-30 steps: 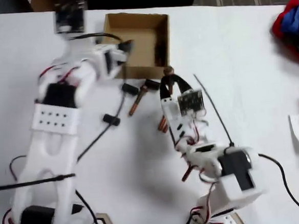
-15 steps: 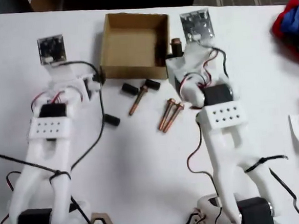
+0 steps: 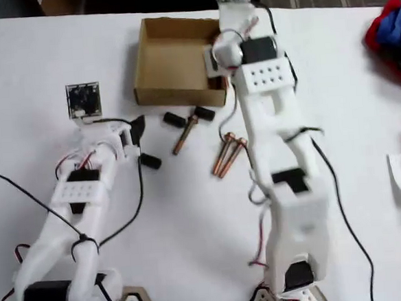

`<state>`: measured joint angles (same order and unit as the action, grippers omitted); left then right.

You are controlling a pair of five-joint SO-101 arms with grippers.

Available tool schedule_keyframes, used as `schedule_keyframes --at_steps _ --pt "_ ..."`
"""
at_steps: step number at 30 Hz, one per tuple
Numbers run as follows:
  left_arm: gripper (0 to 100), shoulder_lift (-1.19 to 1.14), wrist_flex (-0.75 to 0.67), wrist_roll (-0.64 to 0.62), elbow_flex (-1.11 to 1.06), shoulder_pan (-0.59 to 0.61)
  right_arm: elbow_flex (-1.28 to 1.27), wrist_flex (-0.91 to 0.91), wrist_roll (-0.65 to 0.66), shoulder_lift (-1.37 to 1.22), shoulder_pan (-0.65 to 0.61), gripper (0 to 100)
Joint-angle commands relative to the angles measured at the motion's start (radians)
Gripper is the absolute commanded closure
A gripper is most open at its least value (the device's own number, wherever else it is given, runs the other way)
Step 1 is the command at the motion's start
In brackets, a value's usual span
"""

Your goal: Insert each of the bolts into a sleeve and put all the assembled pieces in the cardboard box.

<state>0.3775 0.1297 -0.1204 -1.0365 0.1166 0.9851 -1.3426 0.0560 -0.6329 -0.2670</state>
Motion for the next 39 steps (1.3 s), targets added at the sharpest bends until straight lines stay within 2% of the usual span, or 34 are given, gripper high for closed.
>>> schedule_keyframes --at_steps 1,8,14,22,39 --pt "69 -0.031 -0.026 0.008 0.027 -0.005 0.483 -0.024 -0.008 -0.219 -0.028 97.6" --pt "69 -0.216 0.061 0.008 0.188 -0.005 0.557 0.13 -0.094 -0.41 -0.035 97.6" --pt "69 -0.278 0.167 0.008 0.278 0.0 0.503 0.24 -0.098 -0.47 -0.028 97.5" --pt "69 -0.278 0.166 0.008 0.278 0.002 0.368 0.332 -0.1 -0.499 -0.027 97.5" --pt "69 -0.276 0.166 0.008 0.278 0.002 0.267 0.38 -0.095 -0.506 -0.004 97.5"
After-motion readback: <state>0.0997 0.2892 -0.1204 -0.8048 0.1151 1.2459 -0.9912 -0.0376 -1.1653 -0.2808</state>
